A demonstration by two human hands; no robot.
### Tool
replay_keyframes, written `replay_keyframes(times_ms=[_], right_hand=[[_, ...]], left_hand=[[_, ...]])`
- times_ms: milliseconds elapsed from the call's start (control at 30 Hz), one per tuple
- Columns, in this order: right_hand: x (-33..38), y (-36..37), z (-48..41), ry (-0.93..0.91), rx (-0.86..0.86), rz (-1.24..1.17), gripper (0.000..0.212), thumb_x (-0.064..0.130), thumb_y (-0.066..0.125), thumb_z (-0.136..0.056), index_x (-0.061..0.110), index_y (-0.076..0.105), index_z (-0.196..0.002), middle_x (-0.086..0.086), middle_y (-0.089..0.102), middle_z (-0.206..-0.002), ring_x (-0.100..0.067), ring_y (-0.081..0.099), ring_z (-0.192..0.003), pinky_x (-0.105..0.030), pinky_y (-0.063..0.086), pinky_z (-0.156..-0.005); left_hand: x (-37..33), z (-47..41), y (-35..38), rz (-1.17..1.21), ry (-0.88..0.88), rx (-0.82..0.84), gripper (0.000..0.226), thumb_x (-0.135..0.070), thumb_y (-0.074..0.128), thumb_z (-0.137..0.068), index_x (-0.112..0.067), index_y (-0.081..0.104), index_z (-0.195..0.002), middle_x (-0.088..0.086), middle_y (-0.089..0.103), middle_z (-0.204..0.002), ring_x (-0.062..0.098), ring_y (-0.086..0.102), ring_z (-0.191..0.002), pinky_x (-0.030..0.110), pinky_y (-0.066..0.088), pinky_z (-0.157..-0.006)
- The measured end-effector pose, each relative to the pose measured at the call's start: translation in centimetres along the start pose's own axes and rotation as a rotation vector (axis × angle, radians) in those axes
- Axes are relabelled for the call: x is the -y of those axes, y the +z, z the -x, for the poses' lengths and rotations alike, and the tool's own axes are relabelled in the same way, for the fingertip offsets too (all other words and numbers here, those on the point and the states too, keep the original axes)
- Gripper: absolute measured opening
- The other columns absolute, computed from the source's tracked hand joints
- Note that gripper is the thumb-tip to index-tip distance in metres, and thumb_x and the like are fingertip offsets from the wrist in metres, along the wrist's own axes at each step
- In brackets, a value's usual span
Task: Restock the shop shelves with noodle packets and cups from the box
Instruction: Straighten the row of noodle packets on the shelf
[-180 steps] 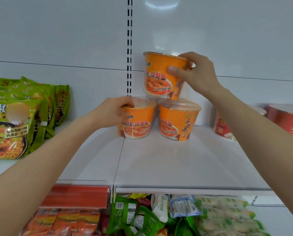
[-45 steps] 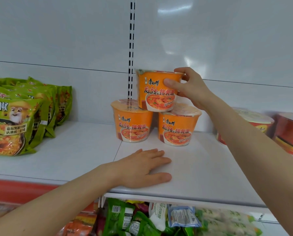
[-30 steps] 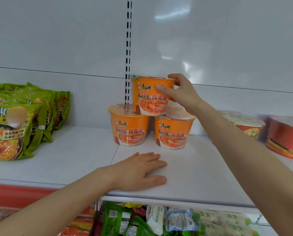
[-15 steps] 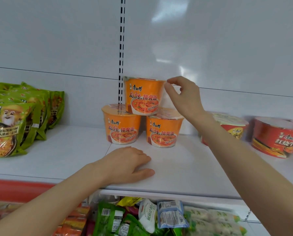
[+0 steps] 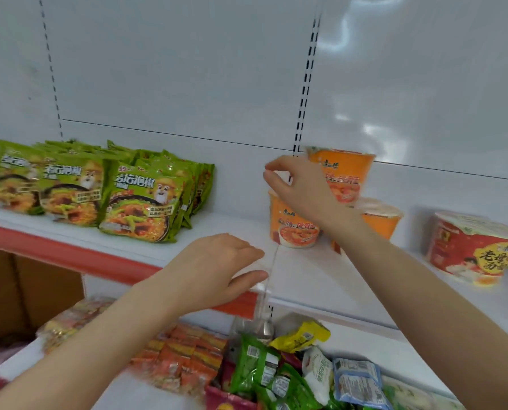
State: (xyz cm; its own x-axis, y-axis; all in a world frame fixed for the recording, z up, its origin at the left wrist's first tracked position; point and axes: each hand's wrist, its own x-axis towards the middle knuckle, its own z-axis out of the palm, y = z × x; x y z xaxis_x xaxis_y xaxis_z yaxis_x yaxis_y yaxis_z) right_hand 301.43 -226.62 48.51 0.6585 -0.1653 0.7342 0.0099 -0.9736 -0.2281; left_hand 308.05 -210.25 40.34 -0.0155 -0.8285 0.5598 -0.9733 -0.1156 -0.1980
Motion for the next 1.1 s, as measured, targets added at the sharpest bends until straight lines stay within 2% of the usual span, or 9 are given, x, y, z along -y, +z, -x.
replay_keyframes(times_ms=[167, 333, 467, 600, 667, 767, 867, 1000, 1100], right_hand=[[7.3, 6.2, -1.5, -0.024, 0.044, -0.072, 0.023, 0.018, 0.053, -0.091, 0.006, 0.065, -0.107, -0.007, 0.067, -0.112, -0.021, 0.058, -0.109, -0.02, 0.035, -0.087], [15.8, 12.4, -1.8, -0.037, 0.103, -0.135, 0.024, 0.017, 0.053, -0.091, 0.004, 0.066, -0.107, -0.009, 0.066, -0.112, -0.023, 0.057, -0.11, -0.023, 0.034, -0.089], [21.2, 17.0, -1.9, -0.082, 0.168, -0.153, 0.024, 0.018, 0.053, -0.091, 0.005, 0.066, -0.106, -0.01, 0.067, -0.111, -0.025, 0.058, -0.108, -0.028, 0.037, -0.09], [25.0, 20.6, -2.1, -0.123, 0.219, -0.163, 0.022, 0.016, 0.054, -0.091, 0.003, 0.066, -0.104, -0.012, 0.067, -0.109, -0.025, 0.058, -0.106, -0.026, 0.035, -0.084], [26.2, 22.3, -2.6, -0.142, 0.248, -0.163, 0.022, 0.016, 0.054, -0.09, 0.003, 0.066, -0.104, -0.012, 0.067, -0.109, -0.026, 0.058, -0.106, -0.026, 0.036, -0.085], [27.3, 24.8, -4.1, -0.178, 0.28, -0.157, 0.024, 0.018, 0.054, -0.09, 0.003, 0.066, -0.106, -0.012, 0.067, -0.11, -0.026, 0.058, -0.107, -0.03, 0.039, -0.088], [27.9, 26.7, -6.1, -0.188, 0.275, -0.145, 0.026, 0.02, 0.053, -0.091, 0.005, 0.064, -0.11, -0.01, 0.065, -0.115, -0.024, 0.056, -0.111, -0.029, 0.039, -0.091], [27.3, 29.0, -9.4, -0.205, 0.291, -0.113, 0.028, 0.022, 0.052, -0.092, 0.006, 0.063, -0.113, -0.009, 0.063, -0.119, -0.023, 0.055, -0.113, -0.028, 0.038, -0.091], [26.4, 30.5, -11.4, -0.227, 0.309, -0.066, 0.029, 0.022, 0.052, -0.092, 0.006, 0.062, -0.114, -0.008, 0.063, -0.119, -0.022, 0.054, -0.113, -0.027, 0.036, -0.09]], left_hand=[[3.9, 8.4, -4.8, -0.009, -0.138, 0.078, 0.051, -0.048, 0.033, -0.088, -0.014, 0.07, -0.093, 0.002, 0.071, -0.079, 0.022, 0.068, -0.074, 0.035, 0.056, -0.052], [7.7, 18.5, -9.9, -0.102, -0.273, 0.128, 0.049, -0.048, 0.033, -0.087, -0.015, 0.069, -0.093, 0.0, 0.071, -0.079, 0.019, 0.067, -0.072, 0.035, 0.055, -0.05], [11.1, 25.0, -13.0, -0.154, -0.412, 0.129, 0.063, -0.056, 0.021, -0.085, -0.016, 0.066, -0.102, 0.001, 0.07, -0.09, 0.021, 0.065, -0.085, 0.039, 0.055, -0.065], [14.1, 29.8, -15.1, -0.216, -0.513, 0.069, 0.068, -0.057, 0.02, -0.081, -0.016, 0.067, -0.106, 0.002, 0.071, -0.098, 0.022, 0.066, -0.091, 0.039, 0.056, -0.07], [15.6, 31.4, -15.7, -0.23, -0.576, 0.068, 0.07, -0.058, 0.02, -0.08, -0.016, 0.066, -0.111, 0.003, 0.071, -0.102, 0.023, 0.066, -0.095, 0.039, 0.056, -0.074], [17.8, 32.7, -16.1, -0.247, -0.635, 0.062, 0.057, -0.054, 0.032, -0.088, -0.015, 0.065, -0.112, 0.005, 0.07, -0.103, 0.026, 0.065, -0.096, 0.04, 0.054, -0.076], [20.6, 32.7, -15.7, -0.273, -0.661, 0.083, 0.06, -0.054, 0.028, -0.085, -0.015, 0.066, -0.109, 0.006, 0.071, -0.098, 0.026, 0.066, -0.091, 0.04, 0.054, -0.073], [25.3, 31.7, -14.4, -0.26, -0.703, 0.1, 0.06, -0.055, 0.027, -0.089, -0.015, 0.064, -0.112, 0.006, 0.07, -0.104, 0.025, 0.064, -0.095, 0.038, 0.052, -0.077], [28.6, 30.5, -13.7, -0.266, -0.763, 0.112, 0.044, -0.045, 0.038, -0.094, -0.016, 0.059, -0.121, 0.006, 0.067, -0.112, 0.025, 0.061, -0.102, 0.036, 0.048, -0.081]])
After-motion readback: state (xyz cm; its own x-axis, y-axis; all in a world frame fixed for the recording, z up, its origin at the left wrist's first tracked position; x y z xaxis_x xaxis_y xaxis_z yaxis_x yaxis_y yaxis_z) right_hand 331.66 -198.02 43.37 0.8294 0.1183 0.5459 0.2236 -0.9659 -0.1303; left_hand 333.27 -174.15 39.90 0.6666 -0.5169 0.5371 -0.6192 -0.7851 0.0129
